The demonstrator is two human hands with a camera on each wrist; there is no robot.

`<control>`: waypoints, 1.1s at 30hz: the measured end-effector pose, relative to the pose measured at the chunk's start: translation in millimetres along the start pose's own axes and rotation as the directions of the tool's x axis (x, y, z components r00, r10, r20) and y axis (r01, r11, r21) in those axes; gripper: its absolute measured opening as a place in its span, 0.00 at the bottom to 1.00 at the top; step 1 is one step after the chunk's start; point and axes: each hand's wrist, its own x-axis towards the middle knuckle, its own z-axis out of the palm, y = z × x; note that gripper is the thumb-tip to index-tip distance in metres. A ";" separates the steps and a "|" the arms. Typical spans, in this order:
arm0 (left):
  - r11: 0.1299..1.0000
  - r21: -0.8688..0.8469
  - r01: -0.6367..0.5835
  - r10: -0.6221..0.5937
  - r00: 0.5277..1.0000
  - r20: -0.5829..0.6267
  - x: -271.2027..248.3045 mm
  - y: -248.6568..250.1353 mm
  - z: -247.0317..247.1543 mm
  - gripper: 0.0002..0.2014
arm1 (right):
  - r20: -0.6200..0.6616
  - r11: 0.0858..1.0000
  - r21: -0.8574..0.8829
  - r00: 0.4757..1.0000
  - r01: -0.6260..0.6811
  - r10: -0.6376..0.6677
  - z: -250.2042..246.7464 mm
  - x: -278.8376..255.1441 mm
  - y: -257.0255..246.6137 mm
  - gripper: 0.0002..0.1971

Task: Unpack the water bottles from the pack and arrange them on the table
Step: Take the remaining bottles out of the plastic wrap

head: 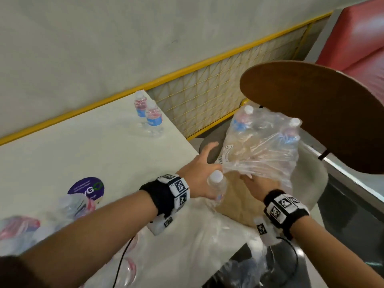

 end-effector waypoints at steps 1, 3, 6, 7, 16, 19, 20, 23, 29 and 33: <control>1.000 -0.015 0.003 -0.003 1.000 -0.020 -4.7 -0.7 -6.2 0.26 | -0.023 0.996 0.016 0.996 0.086 -0.085 3.3 -16.4 -1.6 0.18; 0.999 -0.033 0.029 -0.030 0.998 -0.053 -14.1 -3.5 -21.3 0.27 | -0.023 0.955 0.094 0.959 0.283 -0.282 4.2 -44.5 -4.5 0.18; 0.992 -0.107 0.072 -0.080 0.994 -0.075 -26.5 -7.8 -40.5 0.27 | 0.018 0.878 0.251 0.905 0.407 -0.425 -4.9 -76.6 -23.6 0.16; 0.989 -0.110 0.096 -0.104 0.992 -0.074 -30.7 -8.5 -44.1 0.27 | 0.062 0.856 0.293 0.885 0.425 -0.461 -8.8 -88.5 -35.9 0.14; 0.982 0.029 0.188 -0.189 0.982 0.020 -66.3 -21.3 -48.0 0.27 | 0.465 0.766 0.499 0.620 0.406 -0.632 26.3 -148.1 -122.5 0.11; 0.965 0.177 0.192 -0.215 0.970 0.115 -78.3 -28.5 -40.3 0.30 | 0.540 0.754 0.474 0.527 0.454 -0.656 57.2 -154.2 -138.9 0.12; 0.957 0.221 0.186 -0.224 0.961 0.162 -81.6 -30.6 -38.3 0.32 | 0.556 0.750 0.469 0.504 0.465 -0.661 66.2 -156.2 -144.1 0.13; 0.938 0.294 0.184 -0.273 0.914 0.300 -87.8 -35.7 -39.2 0.34 | 0.574 0.759 0.472 0.498 0.447 -0.650 81.2 -160.0 -157.0 0.18; 0.898 0.404 0.174 -0.333 0.868 0.367 -90.5 -41.5 -45.3 0.30 | 0.670 0.890 0.427 0.607 0.157 -0.428 63.3 -130.7 -151.8 0.17; 0.911 0.382 0.158 -0.277 0.919 0.281 -100.3 -39.4 -66.4 0.28 | 0.629 0.800 0.549 0.750 -0.242 -0.205 57.5 -106.4 -145.9 0.16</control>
